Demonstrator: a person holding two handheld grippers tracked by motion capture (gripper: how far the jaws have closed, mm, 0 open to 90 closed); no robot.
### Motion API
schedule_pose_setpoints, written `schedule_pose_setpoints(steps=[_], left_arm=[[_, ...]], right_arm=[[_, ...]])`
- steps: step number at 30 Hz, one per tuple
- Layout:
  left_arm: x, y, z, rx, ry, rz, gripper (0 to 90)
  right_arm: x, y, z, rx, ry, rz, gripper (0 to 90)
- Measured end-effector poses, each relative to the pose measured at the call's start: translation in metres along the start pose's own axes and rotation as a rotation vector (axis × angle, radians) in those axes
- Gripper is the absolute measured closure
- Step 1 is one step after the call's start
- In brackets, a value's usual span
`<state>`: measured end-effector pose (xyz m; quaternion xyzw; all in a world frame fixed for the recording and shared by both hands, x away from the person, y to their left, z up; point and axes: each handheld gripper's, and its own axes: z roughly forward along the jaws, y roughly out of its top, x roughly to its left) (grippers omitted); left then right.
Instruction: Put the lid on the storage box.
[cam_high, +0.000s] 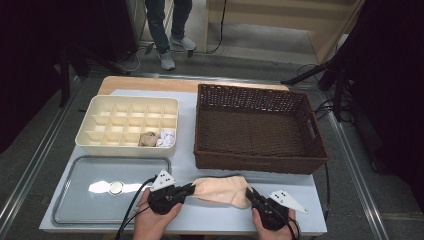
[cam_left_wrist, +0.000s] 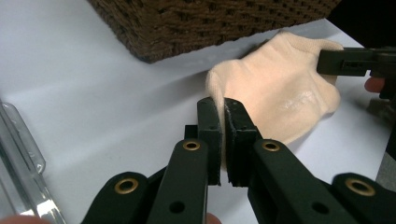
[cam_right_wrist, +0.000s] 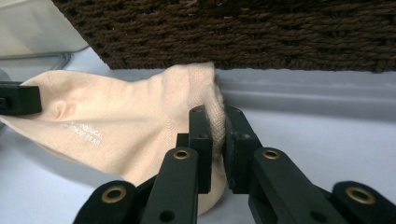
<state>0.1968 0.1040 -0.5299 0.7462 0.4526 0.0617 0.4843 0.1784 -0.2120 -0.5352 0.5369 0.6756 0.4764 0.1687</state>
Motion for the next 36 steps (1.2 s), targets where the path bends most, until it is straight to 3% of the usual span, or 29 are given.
schedule_pose_setpoints(steps=[5,8,10,17,21,25,32,36], left_arm=[[0.001,-0.002,-0.001,-0.003,0.012,-0.008,85.6],[0.003,0.000,-0.003,-0.038,0.014,-0.017,73.8],[0.004,0.001,-0.005,-0.056,0.011,-0.024,71.3],[0.002,0.001,-0.005,-0.051,0.005,-0.005,81.6],[0.000,0.004,-0.012,-0.104,0.012,-0.018,73.3],[-0.006,0.012,-0.016,-0.135,0.008,-0.002,72.0],[-0.007,0.009,-0.003,-0.075,0.028,0.025,76.9],[-0.016,0.011,-0.003,-0.094,0.014,0.032,78.4]], right_arm=[[-0.001,-0.002,0.003,0.009,0.000,-0.005,83.0],[-0.002,-0.001,0.000,-0.024,0.013,0.013,75.0],[-0.004,0.000,-0.003,-0.051,0.009,0.030,71.7],[-0.011,-0.001,-0.010,-0.064,-0.005,0.052,70.7],[-0.010,-0.001,-0.010,-0.069,-0.007,0.043,67.7],[-0.009,-0.001,-0.008,-0.072,-0.006,0.044,63.0],[-0.007,-0.004,0.003,0.002,-0.008,0.035,61.9],[-0.003,-0.005,0.008,0.010,-0.005,0.021,62.0]])
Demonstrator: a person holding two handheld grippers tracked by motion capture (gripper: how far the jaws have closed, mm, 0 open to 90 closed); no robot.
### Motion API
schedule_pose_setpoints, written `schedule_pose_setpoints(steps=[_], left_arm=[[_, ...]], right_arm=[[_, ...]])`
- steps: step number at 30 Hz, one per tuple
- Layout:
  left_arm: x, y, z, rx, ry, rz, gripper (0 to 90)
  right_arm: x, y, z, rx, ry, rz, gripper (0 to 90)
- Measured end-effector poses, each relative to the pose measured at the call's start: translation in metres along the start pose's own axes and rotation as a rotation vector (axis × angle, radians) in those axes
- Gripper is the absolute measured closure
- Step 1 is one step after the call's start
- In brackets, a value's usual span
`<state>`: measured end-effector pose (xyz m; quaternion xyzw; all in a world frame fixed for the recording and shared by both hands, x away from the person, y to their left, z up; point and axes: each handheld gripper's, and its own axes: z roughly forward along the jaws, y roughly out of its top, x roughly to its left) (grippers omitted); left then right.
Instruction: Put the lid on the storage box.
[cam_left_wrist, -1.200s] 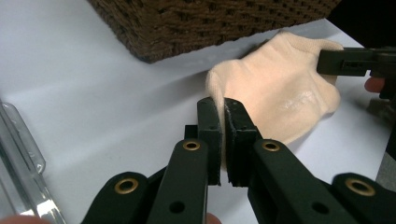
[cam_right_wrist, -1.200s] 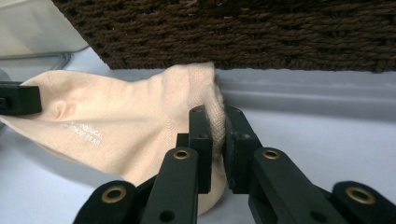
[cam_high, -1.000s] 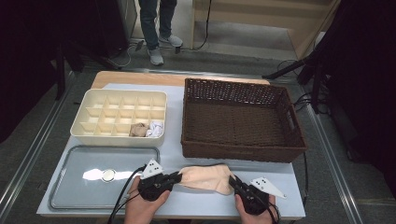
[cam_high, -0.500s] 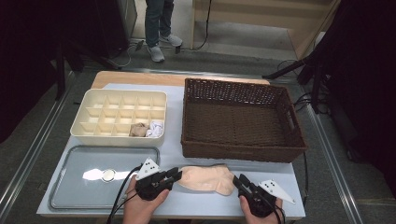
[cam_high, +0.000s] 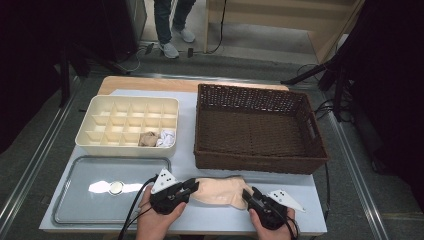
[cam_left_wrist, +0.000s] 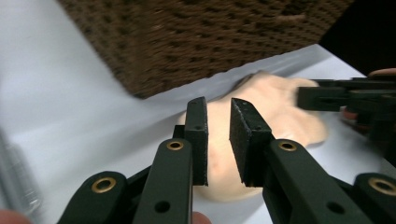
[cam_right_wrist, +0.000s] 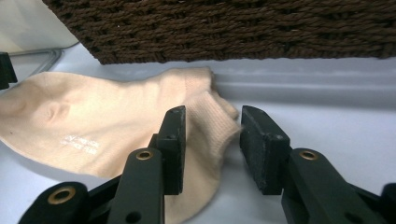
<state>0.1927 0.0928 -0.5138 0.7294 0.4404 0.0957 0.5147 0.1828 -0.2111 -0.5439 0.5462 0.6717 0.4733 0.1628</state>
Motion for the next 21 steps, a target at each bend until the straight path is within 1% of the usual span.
schedule_pose_setpoints(steps=[4,6,9,10,12,14,17,19,21], left_arm=[[-0.009,0.003,0.007,0.003,-0.022,0.014,78.7],[-0.013,0.002,0.011,0.007,-0.032,0.011,79.3],[-0.020,0.003,0.016,0.012,-0.045,0.013,81.0],[-0.023,0.003,0.018,0.016,-0.049,0.016,81.7],[-0.026,0.004,0.024,0.023,-0.053,0.028,83.6],[-0.028,0.003,0.032,0.050,-0.057,0.026,86.0],[-0.027,-0.001,0.046,0.092,-0.045,0.026,89.0],[-0.024,-0.004,0.052,0.125,-0.028,0.034,90.0],[-0.022,-0.007,0.056,0.142,-0.015,0.032,90.0]], right_arm=[[0.002,0.000,0.001,0.004,0.005,0.004,64.3],[0.002,-0.001,0.001,0.007,0.003,0.002,67.7],[0.002,-0.001,0.001,0.014,0.004,0.004,75.0],[0.002,-0.001,0.002,0.015,0.006,0.003,78.7],[0.003,0.001,0.002,0.030,0.015,0.009,81.6],[0.003,0.002,0.002,0.029,0.031,0.007,82.8],[0.004,0.004,0.000,0.014,0.046,0.013,83.1],[0.004,0.005,-0.003,0.001,0.060,0.023,83.1],[0.005,0.006,-0.005,-0.008,0.074,0.028,83.1]])
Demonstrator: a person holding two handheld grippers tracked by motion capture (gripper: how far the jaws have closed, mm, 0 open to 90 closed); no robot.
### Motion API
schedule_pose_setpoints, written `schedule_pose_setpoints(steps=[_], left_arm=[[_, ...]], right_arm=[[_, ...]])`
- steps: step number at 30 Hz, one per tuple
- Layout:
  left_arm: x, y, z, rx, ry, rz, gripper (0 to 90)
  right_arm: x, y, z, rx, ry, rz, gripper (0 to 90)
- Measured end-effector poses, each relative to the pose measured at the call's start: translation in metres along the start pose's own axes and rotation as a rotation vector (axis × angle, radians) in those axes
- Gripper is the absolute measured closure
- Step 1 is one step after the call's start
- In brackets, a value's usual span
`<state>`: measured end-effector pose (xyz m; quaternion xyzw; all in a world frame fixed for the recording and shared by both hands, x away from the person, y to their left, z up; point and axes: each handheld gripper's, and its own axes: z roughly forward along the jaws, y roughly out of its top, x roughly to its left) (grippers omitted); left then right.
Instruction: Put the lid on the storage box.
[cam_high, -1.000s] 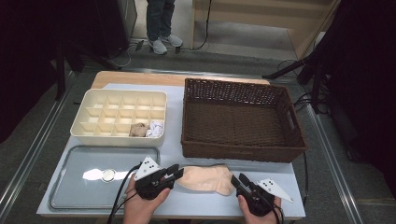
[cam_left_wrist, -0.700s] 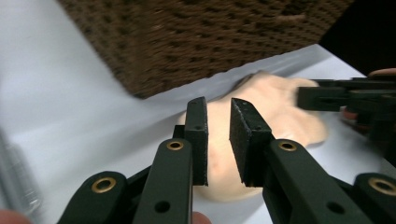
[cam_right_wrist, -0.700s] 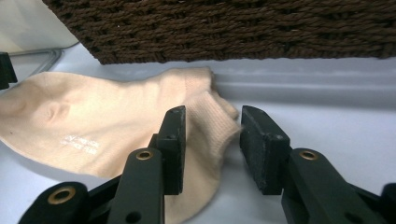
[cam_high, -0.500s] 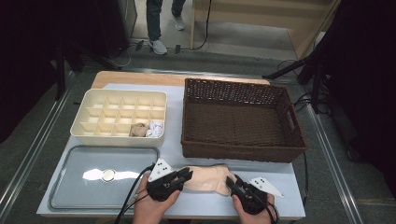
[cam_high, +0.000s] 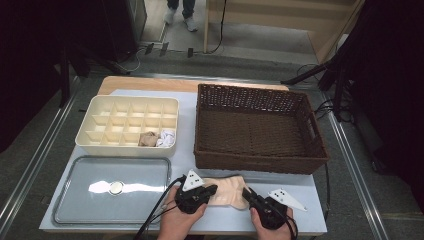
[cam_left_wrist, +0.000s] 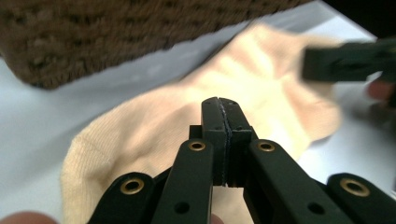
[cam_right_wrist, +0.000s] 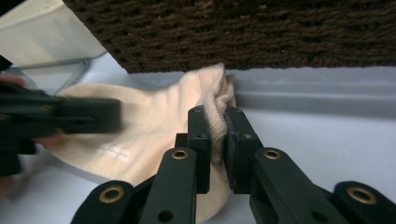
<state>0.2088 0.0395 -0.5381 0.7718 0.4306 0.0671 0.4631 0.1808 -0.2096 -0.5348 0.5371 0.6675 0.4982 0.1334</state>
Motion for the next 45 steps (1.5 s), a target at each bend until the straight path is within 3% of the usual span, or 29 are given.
schedule_pose_setpoints(steps=[6,9,15,20,29,32,36,41,45], left_arm=[[0.000,-0.001,0.001,0.000,0.019,0.000,90.0],[0.000,0.000,-0.002,-0.001,0.004,-0.008,90.0],[-0.004,0.007,-0.011,-0.066,-0.011,-0.021,90.0],[-0.010,0.010,-0.002,-0.029,-0.009,-0.002,90.0],[-0.007,0.007,0.011,0.019,0.008,-0.005,90.0],[-0.007,0.010,0.002,-0.004,-0.010,-0.005,90.0],[-0.002,0.014,-0.022,-0.054,-0.014,-0.005,89.3],[0.018,0.012,-0.053,-0.113,0.006,-0.040,88.7],[0.031,0.007,-0.062,-0.117,0.016,-0.064,88.1]], right_arm=[[0.003,0.004,-0.007,-0.029,0.038,0.018,83.1],[0.007,0.007,-0.011,-0.046,0.055,0.021,83.1],[0.016,0.013,-0.015,-0.073,0.072,-0.006,83.1],[0.022,0.015,-0.017,-0.079,0.083,-0.011,83.0],[0.035,0.017,-0.016,-0.067,0.116,-0.032,82.8],[0.041,0.018,-0.015,-0.071,0.124,-0.042,82.8],[0.046,0.019,-0.011,-0.071,0.121,-0.060,82.7],[0.055,0.019,-0.004,-0.058,0.122,-0.085,82.4],[0.066,0.018,0.005,-0.039,0.125,-0.112,82.1]])
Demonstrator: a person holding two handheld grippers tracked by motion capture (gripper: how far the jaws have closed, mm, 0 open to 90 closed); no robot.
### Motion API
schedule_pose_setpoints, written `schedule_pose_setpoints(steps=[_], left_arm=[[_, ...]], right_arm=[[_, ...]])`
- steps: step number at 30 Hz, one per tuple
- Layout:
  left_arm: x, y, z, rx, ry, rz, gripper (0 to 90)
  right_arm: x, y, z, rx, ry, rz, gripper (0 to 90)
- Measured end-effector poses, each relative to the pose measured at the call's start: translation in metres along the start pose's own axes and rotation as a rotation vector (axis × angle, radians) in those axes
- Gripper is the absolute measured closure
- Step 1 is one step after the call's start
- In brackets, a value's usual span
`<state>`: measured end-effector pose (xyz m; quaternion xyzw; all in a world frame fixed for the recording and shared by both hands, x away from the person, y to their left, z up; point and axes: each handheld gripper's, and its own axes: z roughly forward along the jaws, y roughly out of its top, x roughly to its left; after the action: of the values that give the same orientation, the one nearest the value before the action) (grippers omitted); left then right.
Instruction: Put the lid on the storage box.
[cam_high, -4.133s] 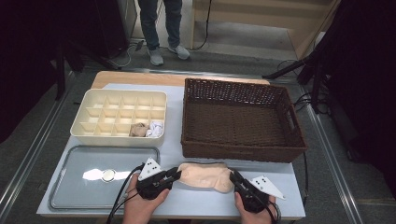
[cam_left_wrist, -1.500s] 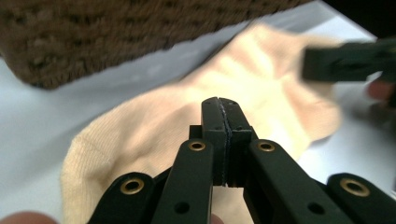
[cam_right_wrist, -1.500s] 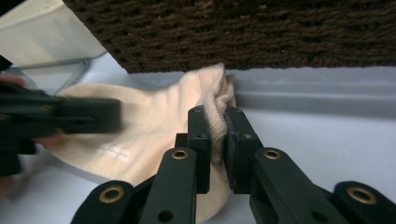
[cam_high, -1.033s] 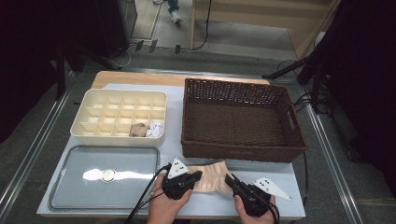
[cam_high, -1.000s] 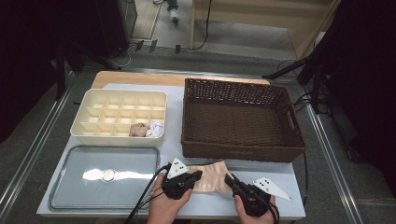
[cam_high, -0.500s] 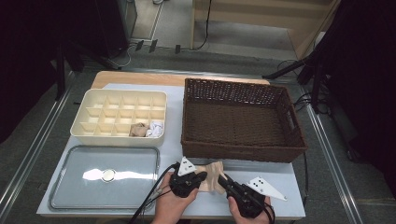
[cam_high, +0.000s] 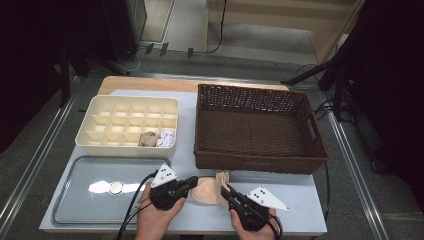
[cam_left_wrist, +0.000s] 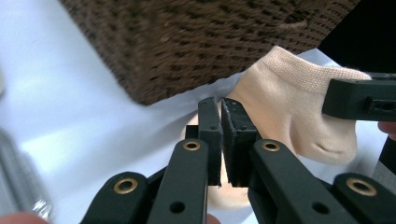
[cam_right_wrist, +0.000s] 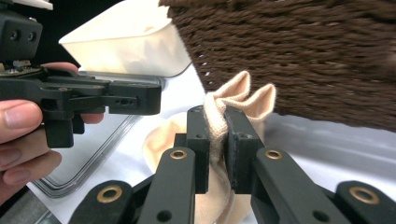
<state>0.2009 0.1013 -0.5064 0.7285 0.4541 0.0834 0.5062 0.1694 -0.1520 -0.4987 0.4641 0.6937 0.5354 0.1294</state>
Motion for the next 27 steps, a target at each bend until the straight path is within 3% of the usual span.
schedule_pose_setpoints(steps=[8,11,15,17,19,23,27], left_arm=[[0.016,-0.014,-0.009,0.007,0.009,-0.035,87.8],[0.019,-0.015,-0.012,-0.001,0.009,-0.041,87.8],[0.019,-0.014,-0.015,-0.007,0.007,-0.045,87.6],[0.019,-0.014,-0.016,-0.012,0.002,-0.043,87.6],[0.018,-0.014,-0.018,-0.021,-0.004,-0.047,87.4],[0.014,-0.013,-0.018,-0.024,-0.017,-0.041,86.8],[0.008,-0.016,-0.012,-0.008,-0.041,-0.026,83.9]], right_arm=[[0.018,-0.006,0.026,0.064,0.014,-0.065,80.2],[0.024,-0.011,0.035,0.080,0.074,-0.093,66.0],[0.028,-0.008,0.028,0.024,0.118,-0.096,56.1],[0.024,-0.005,0.019,-0.003,0.103,-0.088,57.5],[0.017,-0.004,0.011,-0.018,0.057,-0.080,59.4],[-0.006,-0.013,0.006,0.006,-0.060,-0.028,61.7],[-0.020,-0.025,0.011,0.057,-0.089,0.041,60.7]])
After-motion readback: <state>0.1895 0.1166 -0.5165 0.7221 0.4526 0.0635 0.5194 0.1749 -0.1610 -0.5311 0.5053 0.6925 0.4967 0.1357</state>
